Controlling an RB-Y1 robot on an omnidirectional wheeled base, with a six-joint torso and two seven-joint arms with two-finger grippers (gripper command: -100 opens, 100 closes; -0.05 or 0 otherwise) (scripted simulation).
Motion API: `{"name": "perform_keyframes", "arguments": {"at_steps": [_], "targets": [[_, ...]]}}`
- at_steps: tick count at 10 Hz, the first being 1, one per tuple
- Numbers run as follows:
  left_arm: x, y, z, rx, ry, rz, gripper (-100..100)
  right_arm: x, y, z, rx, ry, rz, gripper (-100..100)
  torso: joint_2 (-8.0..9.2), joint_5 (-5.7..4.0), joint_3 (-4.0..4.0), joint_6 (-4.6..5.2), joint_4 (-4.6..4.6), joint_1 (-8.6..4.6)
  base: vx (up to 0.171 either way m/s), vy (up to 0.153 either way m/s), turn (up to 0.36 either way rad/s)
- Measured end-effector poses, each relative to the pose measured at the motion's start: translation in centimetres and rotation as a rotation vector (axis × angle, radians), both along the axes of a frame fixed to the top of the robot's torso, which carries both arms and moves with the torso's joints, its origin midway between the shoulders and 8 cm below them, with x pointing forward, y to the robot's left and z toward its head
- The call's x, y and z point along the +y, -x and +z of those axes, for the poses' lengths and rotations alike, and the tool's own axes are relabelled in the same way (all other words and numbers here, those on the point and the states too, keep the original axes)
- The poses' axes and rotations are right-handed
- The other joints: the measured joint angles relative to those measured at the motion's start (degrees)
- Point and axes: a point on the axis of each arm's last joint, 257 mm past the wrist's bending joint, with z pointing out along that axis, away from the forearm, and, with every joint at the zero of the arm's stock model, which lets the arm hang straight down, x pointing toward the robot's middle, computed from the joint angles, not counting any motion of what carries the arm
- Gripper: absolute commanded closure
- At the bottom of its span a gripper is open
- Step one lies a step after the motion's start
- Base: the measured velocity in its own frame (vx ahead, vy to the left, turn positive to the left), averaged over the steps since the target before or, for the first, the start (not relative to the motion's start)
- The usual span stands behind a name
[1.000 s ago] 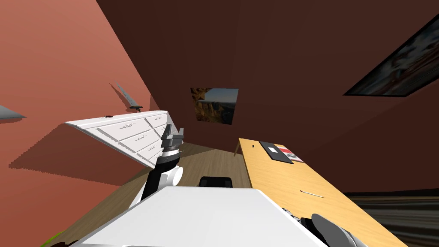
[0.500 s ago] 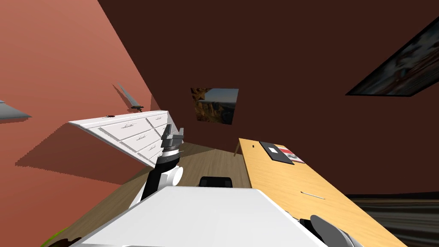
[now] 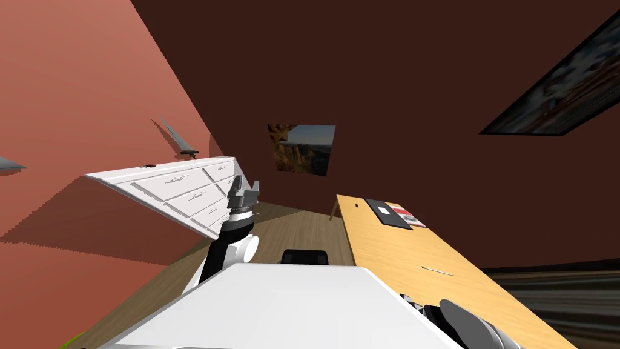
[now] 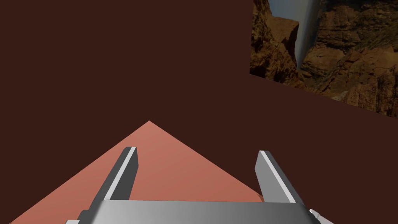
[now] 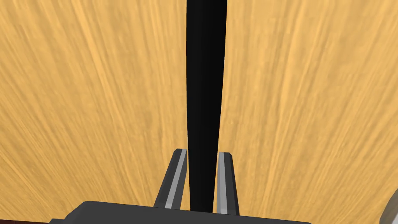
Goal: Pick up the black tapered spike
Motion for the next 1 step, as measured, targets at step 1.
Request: {"name": "perform_keyframes", "arguments": {"at_steps": [1], "targets": [[0.0,0.0,0.0,0.0,0.0,0.0,0,-0.07,-0.03,0.09,0.001,0.0,0.0,0,0.0,-0.05,0.0,-0.02,0.0,-0.05,0.0,0.0,0.0]]}}
